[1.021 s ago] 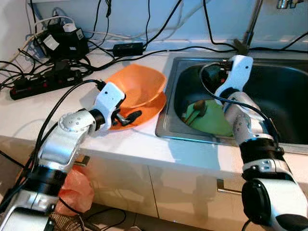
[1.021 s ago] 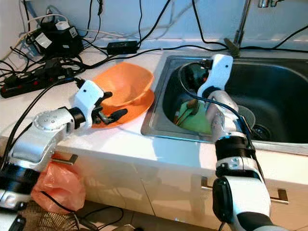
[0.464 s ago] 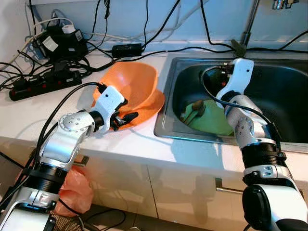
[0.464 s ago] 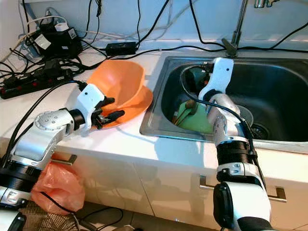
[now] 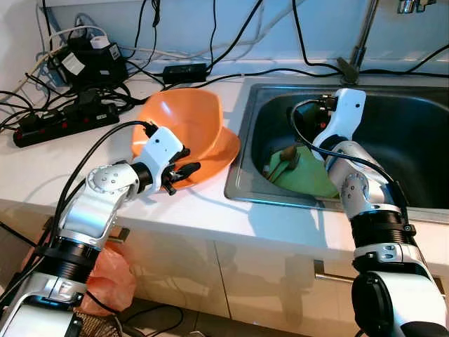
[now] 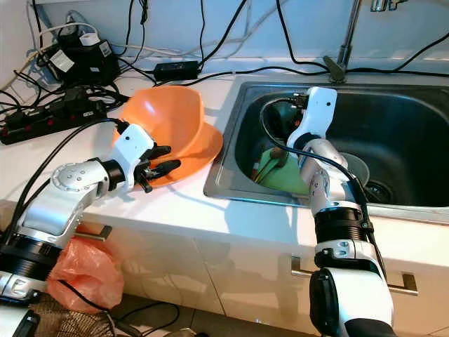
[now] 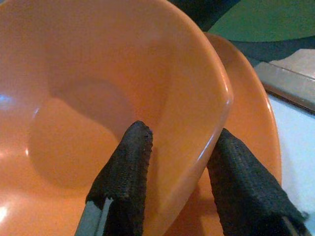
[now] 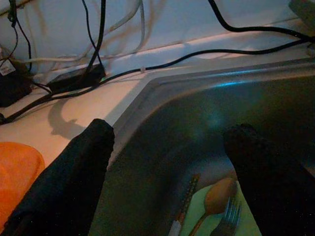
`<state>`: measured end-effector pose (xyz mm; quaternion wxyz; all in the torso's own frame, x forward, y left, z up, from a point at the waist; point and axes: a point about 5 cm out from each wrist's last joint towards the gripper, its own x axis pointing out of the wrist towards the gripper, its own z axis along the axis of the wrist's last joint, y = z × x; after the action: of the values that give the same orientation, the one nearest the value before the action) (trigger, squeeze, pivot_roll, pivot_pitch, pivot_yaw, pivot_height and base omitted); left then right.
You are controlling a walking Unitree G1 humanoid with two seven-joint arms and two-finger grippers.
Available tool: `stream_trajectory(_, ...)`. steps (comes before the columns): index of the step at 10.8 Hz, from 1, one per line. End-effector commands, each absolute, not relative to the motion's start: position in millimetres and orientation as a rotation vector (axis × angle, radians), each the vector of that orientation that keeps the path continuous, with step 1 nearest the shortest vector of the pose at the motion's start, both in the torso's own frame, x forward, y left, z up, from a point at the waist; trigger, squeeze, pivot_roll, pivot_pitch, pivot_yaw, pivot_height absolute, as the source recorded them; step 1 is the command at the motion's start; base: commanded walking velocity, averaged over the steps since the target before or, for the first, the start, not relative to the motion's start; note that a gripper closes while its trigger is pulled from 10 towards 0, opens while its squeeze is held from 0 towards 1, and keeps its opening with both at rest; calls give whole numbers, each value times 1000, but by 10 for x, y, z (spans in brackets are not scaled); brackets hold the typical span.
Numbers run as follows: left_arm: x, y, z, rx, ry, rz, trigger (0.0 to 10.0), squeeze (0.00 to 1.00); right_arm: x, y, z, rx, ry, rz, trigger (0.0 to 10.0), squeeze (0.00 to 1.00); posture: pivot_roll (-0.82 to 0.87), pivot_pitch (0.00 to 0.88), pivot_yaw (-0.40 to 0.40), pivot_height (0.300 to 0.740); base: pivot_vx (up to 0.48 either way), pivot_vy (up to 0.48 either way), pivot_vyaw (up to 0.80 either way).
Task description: Kitchen organization
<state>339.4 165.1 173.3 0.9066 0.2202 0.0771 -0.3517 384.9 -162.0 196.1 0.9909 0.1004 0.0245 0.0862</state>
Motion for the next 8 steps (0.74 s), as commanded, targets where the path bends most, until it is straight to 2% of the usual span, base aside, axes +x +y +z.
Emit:
stream_trajectory(1, 3386, 1700, 1660, 470, 196, -722, 0, 0, 3834, -1570, 1970, 213, 48, 193, 10000, 0, 83, 29, 119, 740, 0, 0, 0)
stream_trajectory(4, 3385, 1703, 1661, 496, 180, -721, 0, 0, 3837, -1564, 1973, 216, 52, 195, 10000, 0, 84, 26, 119, 740, 0, 0, 0)
stream_trajectory(6, 3392, 1710, 1609, 576, 165, -690, 0, 0, 3837, -1562, 1964, 221, 57, 193, 10000, 0, 84, 26, 120, 740, 0, 0, 0)
stream_trajectory(8, 3375, 1617, 1614, 652, 26, -637, 0, 0, 3835, -1553, 1955, 243, 65, 194, 10000, 0, 85, 25, 118, 740, 0, 0, 0)
